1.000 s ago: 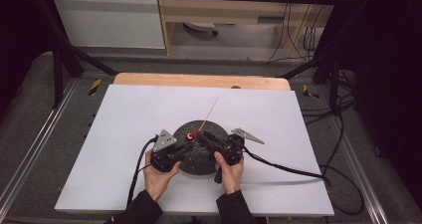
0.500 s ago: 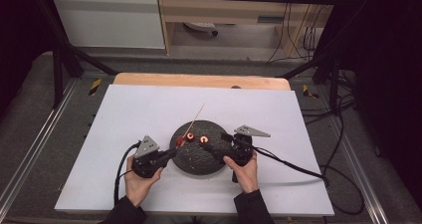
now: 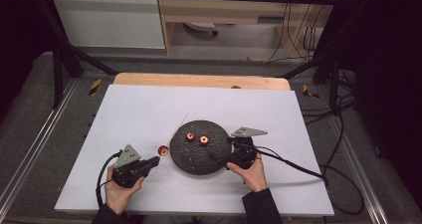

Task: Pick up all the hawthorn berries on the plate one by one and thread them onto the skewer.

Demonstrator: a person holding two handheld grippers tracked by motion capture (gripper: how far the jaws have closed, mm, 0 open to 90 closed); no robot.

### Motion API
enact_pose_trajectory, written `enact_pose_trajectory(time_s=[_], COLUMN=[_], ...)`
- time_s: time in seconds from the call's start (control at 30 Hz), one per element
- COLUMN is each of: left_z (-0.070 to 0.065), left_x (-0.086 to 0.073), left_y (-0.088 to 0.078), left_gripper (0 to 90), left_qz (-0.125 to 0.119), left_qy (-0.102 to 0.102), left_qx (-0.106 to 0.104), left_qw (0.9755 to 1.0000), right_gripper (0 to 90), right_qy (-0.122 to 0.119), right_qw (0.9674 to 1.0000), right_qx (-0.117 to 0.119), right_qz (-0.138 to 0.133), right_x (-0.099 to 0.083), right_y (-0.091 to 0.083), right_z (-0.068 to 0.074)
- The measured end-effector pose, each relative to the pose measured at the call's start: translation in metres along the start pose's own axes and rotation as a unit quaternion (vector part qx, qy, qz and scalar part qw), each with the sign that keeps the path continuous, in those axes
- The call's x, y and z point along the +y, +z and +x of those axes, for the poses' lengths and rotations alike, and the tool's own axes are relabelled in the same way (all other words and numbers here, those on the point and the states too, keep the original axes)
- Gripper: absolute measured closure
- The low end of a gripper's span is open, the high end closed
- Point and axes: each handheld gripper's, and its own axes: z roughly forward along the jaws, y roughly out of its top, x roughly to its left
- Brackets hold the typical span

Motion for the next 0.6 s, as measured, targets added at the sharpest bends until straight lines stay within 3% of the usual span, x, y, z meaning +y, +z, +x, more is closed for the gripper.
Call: enact_pose_trajectory(time_s=[0.33,0.6], left_z=[0.006,0.008], left_x=[-0.010,-0.015], left_y=[-0.009,-0.012], left_gripper=[88.4,88.4], left_qz=[0.009,0.016], left_qy=[0.008,0.009], left_qx=[0.004,0.000], left_qw=[0.9999,0.9998], right_gripper=[2.0,5.5], right_qy=[-0.029,-0.061], right_qw=[0.9989,0.9933], right_qx=[-0.020,-0.040], right_qz=[0.031,0.089], right_x=[0.014,0.035], right_y=[0.000,0.014], right_z=[0.004,0.008])
